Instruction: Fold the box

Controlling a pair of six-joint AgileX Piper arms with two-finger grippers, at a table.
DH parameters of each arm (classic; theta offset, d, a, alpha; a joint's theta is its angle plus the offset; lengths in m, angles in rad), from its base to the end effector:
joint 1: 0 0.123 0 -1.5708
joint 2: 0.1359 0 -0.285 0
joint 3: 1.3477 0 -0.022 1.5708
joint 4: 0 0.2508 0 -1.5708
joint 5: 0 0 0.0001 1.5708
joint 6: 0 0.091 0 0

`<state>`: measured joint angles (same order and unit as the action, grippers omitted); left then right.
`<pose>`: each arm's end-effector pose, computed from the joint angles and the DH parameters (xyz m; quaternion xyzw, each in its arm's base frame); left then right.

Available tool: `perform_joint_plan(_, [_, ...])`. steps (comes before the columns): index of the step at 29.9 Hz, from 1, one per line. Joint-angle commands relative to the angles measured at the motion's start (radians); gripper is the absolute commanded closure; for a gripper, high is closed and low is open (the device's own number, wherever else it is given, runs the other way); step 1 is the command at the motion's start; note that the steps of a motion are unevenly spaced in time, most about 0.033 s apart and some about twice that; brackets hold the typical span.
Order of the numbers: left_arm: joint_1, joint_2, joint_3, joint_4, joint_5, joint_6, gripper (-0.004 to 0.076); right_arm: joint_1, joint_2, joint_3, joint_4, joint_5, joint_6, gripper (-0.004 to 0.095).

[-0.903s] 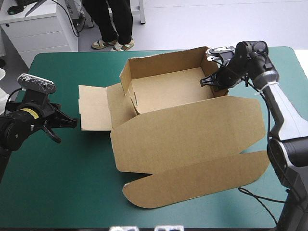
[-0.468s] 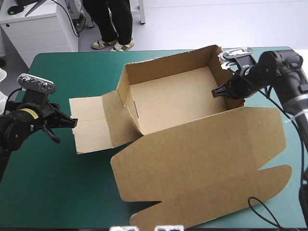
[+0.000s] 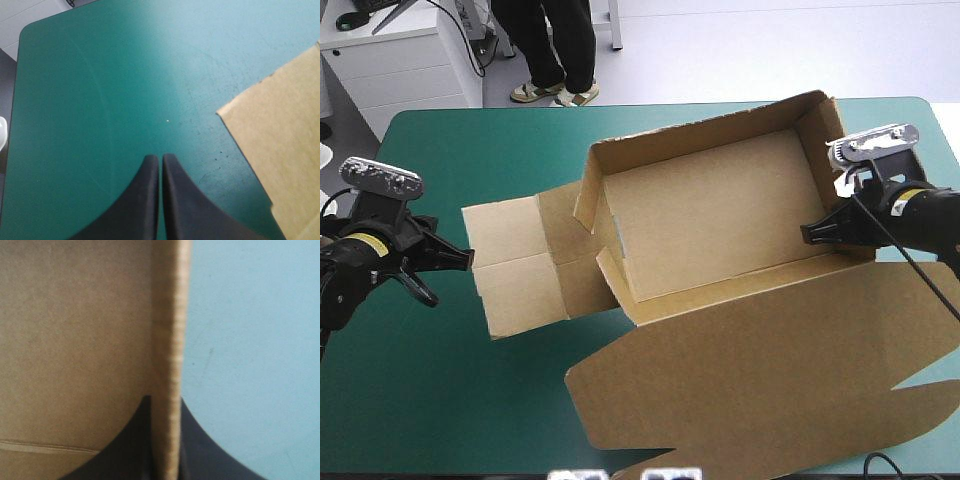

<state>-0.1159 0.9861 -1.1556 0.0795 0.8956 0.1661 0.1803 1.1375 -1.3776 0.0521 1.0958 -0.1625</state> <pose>0.1857 -0.0159 0.4106 0.1336 0.8827 0.0501 0.4478 0.2080 0.0422 0.4337 -0.1551 0.9071 0.0294 0.3901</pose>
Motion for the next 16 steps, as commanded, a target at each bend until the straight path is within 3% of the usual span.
perform_joint_plan(1, [-0.001,-0.035,-0.024,0.001,-0.054,-0.014,0.0715,-0.003,-0.058,-0.022,-0.033,-0.074,0.03,0.0927])
perform_joint_plan(16, [-0.001,-0.057,0.09,0.027,-0.072,0.005,0.0715,-0.003,-0.077,-0.029,-0.019,-0.098,0.005,0.0927])
